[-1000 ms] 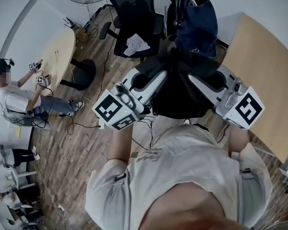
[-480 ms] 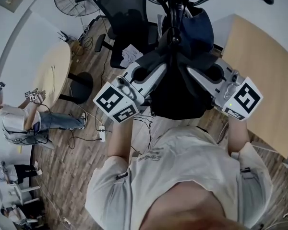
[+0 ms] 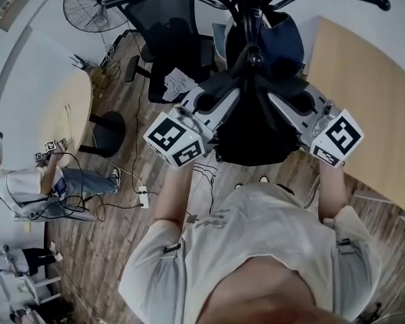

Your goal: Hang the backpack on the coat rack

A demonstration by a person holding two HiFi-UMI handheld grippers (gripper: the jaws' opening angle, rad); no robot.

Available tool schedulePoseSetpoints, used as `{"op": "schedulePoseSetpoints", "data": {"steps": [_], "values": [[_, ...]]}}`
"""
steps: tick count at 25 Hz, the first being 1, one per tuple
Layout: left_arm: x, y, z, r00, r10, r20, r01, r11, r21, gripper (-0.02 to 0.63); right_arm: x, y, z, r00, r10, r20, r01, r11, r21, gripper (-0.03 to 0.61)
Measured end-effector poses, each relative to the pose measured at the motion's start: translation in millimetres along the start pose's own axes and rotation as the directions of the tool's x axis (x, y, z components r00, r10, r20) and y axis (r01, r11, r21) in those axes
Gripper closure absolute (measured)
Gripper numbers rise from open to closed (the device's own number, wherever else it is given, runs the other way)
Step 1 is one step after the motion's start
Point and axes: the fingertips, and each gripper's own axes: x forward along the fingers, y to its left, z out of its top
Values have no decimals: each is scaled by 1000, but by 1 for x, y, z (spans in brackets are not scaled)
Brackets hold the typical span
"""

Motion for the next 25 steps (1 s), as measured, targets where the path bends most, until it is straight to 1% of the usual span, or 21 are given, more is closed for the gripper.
{"op": "schedulePoseSetpoints", "data": {"steps": [5, 6, 10, 12, 15, 17, 18, 20, 22, 25], "values": [[6, 9, -10, 1000, -4, 2, 4, 1000, -18, 566, -1, -12, -12, 996, -85, -9, 85, 995, 58, 535], [4, 9, -9, 1000, -5, 4, 5, 1000, -13, 565, -1, -11, -12, 995, -97, -10, 97, 993, 62, 534], [-4, 7, -3, 1000, 17, 7, -17, 996, 85, 560, 1, -4, -5, 990, -141, -11, 142, 988, 63, 523], [-6, 6, -1, 1000, 14, 11, -15, 996, 92, 560, 0, 0, -4, 986, -169, -11, 169, 984, 58, 518], [-12, 5, -2, 1000, 12, 24, -13, 997, 74, 554, -4, 6, -5, 977, -211, -10, 211, 977, 39, 491], [-19, 6, -3, 999, 10, 47, -12, 999, 51, 541, -9, 7, -7, 967, -256, -7, 256, 967, 21, 468], [-23, 7, -4, 998, 14, 57, -16, 999, 45, 532, -13, 7, -7, 957, -291, -2, 291, 957, 11, 454], [-34, 11, -6, 997, 34, 67, -36, 999, 33, 512, -25, 6, -9, 930, -368, 7, 368, 930, 0, 451], [-44, 11, -9, 996, 41, 79, -41, 999, 0, 509, -38, 11, -12, 912, -409, 9, 409, 912, 26, 449], [-49, 8, -11, 994, 45, 103, -41, 998, -39, 508, -57, 14, -18, 897, -441, 14, 440, 896, 58, 448]]}}
